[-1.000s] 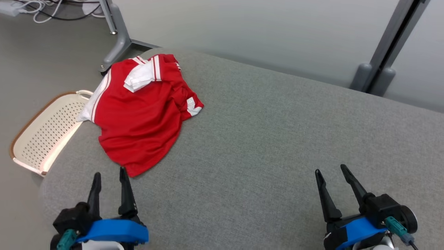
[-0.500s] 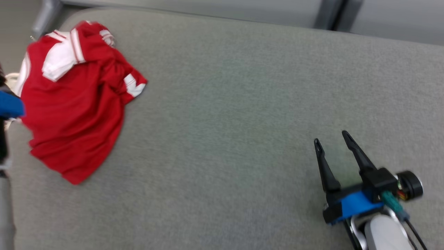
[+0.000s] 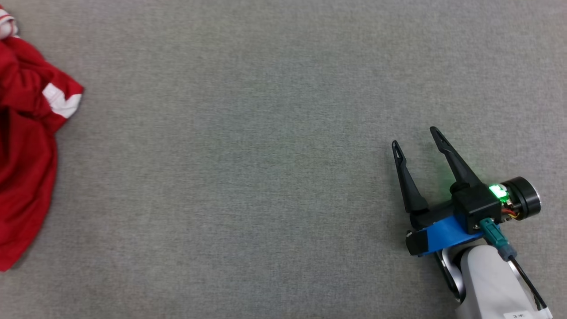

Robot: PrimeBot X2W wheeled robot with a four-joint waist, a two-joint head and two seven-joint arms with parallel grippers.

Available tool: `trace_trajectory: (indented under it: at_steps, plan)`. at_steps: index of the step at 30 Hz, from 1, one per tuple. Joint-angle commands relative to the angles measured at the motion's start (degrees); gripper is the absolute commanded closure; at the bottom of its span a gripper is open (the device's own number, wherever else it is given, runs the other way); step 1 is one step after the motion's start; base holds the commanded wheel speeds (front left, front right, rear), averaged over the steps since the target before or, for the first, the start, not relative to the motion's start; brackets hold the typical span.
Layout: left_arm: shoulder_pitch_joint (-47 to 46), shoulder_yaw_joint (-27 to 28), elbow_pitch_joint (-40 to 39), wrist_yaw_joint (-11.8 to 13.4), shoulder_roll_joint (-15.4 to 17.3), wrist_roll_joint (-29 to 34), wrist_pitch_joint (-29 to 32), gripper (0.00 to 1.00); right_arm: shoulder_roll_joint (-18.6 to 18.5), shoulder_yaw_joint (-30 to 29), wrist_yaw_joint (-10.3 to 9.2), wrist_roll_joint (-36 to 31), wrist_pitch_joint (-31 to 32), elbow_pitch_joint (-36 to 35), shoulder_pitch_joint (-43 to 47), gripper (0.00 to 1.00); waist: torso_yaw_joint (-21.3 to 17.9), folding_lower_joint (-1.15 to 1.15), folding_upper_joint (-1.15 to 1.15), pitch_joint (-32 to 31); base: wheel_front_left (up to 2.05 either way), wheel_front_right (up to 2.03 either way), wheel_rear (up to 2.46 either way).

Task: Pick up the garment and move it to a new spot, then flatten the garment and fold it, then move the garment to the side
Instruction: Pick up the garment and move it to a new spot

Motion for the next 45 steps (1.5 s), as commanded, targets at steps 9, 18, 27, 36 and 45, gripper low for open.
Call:
trace_trajectory:
  at_steps: [9,18,27,36,45]
  plan:
    - [-0.12,0.24,6.24,4.33,1.25,0.19,3.9,0.0,-0.34,0.47,0.01,0.67,-0.45,-1.04,-1.42,0.0,-2.6,-0.01,-0.02,2.87,0.0,0.0,0.0]
    - [-1.57,1.32,6.0,5.86,2.64,0.13,2.19,1.0,-0.32,0.91,0.01,2.3,-0.52,-0.15,-1.99,0.0,-2.45,-0.01,-0.02,1.88,0.0,0.0,0.0]
    - [-2.88,-0.29,0.4,4.93,4.81,1.63,0.1,1.0,-0.33,0.62,0.01,5.23,-0.55,0.51,0.21,0.0,-1.57,-0.01,-0.02,-5.49,0.0,0.0,0.0]
    - [-6.69,-4.86,-7.27,1.52,5.2,3.25,2.82,1.0,-0.34,-0.95,0.01,9.45,-0.55,1.96,3.79,0.0,-3.98,-0.01,-0.02,-15.93,0.0,0.0,0.0]
    - [-11.45,-10.11,-13.12,-0.04,-3.25,0.49,3.9,1.0,-0.32,-5.97,0.01,12.68,-0.55,1.73,9.4,0.0,-10.24,-0.01,-0.02,-22.82,0.0,0.0,0.0]
